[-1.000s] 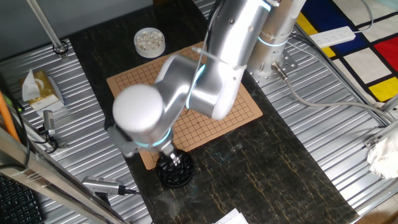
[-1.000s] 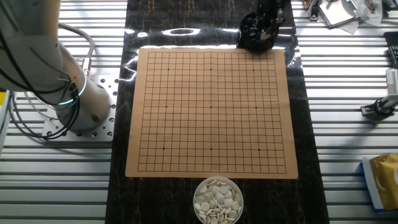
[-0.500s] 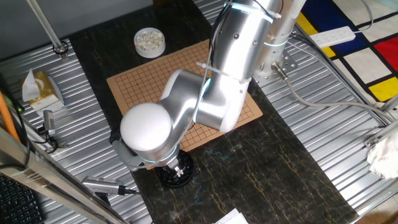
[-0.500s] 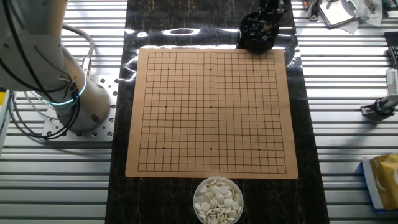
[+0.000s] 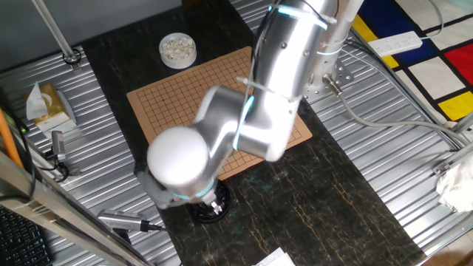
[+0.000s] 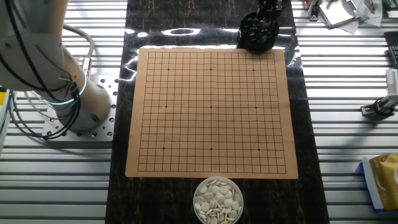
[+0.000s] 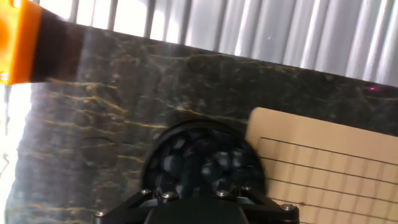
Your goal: Play the first move as black on the 3-4 point in the upper right corner of the Go board
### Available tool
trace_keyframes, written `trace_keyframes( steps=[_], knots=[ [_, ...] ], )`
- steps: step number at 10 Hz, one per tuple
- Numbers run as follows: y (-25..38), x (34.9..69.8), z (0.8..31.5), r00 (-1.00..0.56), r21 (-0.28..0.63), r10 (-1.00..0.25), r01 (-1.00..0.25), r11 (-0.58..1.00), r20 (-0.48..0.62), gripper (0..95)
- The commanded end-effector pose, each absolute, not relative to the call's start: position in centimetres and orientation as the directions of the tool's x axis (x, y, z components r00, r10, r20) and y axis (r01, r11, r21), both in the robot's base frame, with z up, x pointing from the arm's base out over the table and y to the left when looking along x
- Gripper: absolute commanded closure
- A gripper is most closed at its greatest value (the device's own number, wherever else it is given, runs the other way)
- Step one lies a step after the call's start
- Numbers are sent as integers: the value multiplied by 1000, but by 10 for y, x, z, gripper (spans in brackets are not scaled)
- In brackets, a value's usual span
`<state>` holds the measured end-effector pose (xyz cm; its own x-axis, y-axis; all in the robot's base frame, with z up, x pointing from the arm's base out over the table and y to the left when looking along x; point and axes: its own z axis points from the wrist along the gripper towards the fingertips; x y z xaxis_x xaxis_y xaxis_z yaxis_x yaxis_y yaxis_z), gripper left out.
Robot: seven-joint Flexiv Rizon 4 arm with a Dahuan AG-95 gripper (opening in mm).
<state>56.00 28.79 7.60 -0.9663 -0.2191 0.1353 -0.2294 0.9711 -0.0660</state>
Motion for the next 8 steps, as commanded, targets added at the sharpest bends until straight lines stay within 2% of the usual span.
trace_keyframes(
  steps=[1,7,8],
  knots=[
    [286,560,77,-964,-87,-224,-238,967,144,760],
    [283,555,85,-962,-100,-218,-236,967,162,760],
    [283,555,84,-962,-105,-217,-235,966,164,570]
  ],
)
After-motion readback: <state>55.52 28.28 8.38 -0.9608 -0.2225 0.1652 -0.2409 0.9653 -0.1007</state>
